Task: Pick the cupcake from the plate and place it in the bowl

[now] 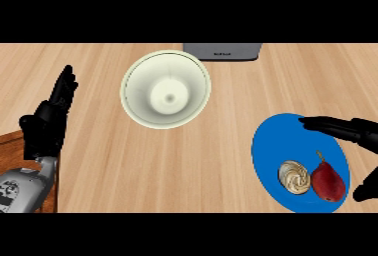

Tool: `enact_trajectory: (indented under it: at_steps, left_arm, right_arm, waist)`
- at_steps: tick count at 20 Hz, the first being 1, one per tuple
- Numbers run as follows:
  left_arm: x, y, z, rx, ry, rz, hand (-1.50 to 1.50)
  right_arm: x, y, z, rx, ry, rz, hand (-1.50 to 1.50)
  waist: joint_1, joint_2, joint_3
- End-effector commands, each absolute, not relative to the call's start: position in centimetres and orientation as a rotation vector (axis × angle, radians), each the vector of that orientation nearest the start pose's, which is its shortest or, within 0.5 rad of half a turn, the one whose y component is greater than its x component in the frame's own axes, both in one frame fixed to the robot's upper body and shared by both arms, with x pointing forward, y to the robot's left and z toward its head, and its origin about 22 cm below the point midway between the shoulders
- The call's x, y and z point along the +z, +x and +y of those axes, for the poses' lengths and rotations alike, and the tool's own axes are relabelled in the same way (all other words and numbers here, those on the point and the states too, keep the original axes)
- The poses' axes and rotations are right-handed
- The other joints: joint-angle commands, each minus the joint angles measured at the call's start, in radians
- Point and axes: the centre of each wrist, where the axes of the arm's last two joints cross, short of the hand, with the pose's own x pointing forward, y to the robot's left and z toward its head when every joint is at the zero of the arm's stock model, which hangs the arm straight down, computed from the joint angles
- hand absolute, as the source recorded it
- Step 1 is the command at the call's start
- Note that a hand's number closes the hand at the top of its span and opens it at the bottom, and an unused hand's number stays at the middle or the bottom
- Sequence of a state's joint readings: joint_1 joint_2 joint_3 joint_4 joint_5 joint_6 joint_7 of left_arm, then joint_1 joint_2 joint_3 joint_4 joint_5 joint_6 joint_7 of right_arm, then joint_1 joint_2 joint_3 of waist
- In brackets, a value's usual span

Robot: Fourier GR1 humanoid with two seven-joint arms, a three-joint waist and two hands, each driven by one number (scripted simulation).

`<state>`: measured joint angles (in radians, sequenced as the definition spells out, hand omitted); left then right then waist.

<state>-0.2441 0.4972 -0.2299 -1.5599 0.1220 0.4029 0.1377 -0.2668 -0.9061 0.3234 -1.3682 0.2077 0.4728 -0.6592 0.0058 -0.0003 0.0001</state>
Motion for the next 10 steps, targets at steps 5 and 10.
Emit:
enact_trajectory:
  at_steps: [5,10]
  left_arm:
    - [7.5,28.1,26.8,-0.169,0.386,-1.642,0.00]
    - [7.5,28.5,26.9,-0.166,0.387,-1.651,0.00]
  right_arm:
    - [8.0,28.0,-35.4,1.672,0.059,-1.354,-1.50]
    - [6.7,28.4,-33.2,1.691,-0.023,-1.296,-1.50]
  waist:
    - [-0.003,-0.001,0.000]
    - [-0.005,0.000,0.000]
